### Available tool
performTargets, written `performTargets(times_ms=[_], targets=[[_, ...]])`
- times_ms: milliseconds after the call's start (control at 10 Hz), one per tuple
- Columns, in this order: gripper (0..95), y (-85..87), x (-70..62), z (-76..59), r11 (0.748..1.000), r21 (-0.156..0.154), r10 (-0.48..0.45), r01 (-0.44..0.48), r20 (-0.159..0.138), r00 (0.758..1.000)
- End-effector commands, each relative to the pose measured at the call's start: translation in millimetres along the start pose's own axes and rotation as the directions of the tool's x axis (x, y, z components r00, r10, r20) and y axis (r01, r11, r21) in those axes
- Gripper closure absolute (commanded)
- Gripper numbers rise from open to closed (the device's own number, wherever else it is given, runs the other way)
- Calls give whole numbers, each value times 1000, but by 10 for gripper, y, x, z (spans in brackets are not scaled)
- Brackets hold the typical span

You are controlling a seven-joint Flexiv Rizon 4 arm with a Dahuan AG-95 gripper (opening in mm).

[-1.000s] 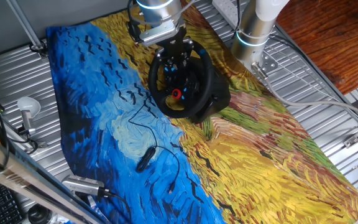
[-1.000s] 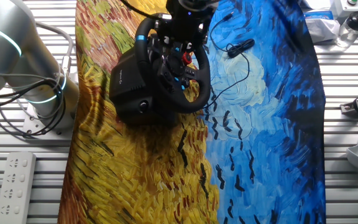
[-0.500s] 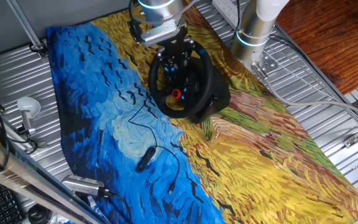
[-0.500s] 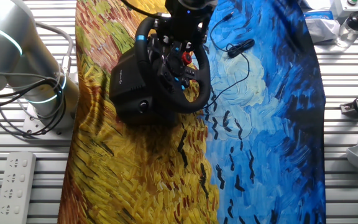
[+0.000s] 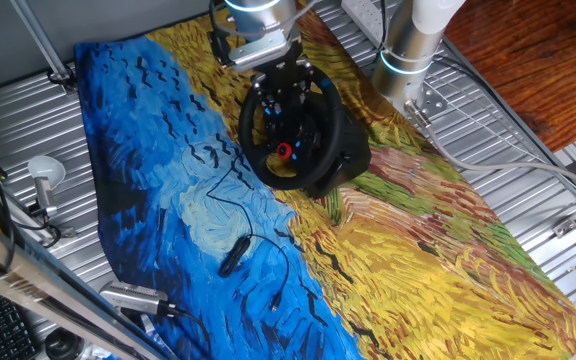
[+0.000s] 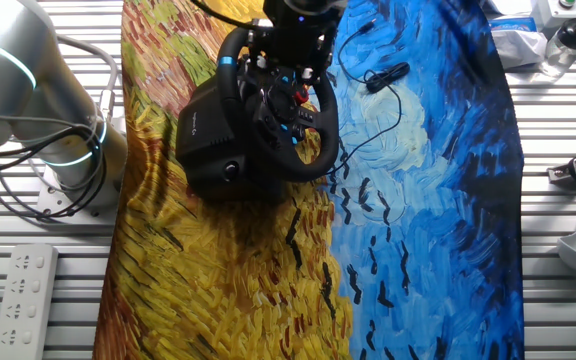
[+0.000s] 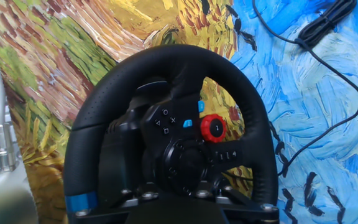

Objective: Rotate the steering wheel 90 degrees clockwise

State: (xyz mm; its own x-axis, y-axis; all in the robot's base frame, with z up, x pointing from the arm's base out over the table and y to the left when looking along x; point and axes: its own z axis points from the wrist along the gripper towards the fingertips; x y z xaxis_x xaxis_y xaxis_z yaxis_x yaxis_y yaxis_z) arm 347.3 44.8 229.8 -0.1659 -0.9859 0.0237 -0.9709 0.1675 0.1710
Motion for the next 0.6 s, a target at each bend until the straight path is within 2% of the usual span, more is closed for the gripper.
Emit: performTargets(times_ms=[100, 600], targets=[[570, 3, -2, -2, 999, 37, 36, -36, -1, 999], [570, 0, 9, -8, 998, 44, 34, -34, 0, 999]])
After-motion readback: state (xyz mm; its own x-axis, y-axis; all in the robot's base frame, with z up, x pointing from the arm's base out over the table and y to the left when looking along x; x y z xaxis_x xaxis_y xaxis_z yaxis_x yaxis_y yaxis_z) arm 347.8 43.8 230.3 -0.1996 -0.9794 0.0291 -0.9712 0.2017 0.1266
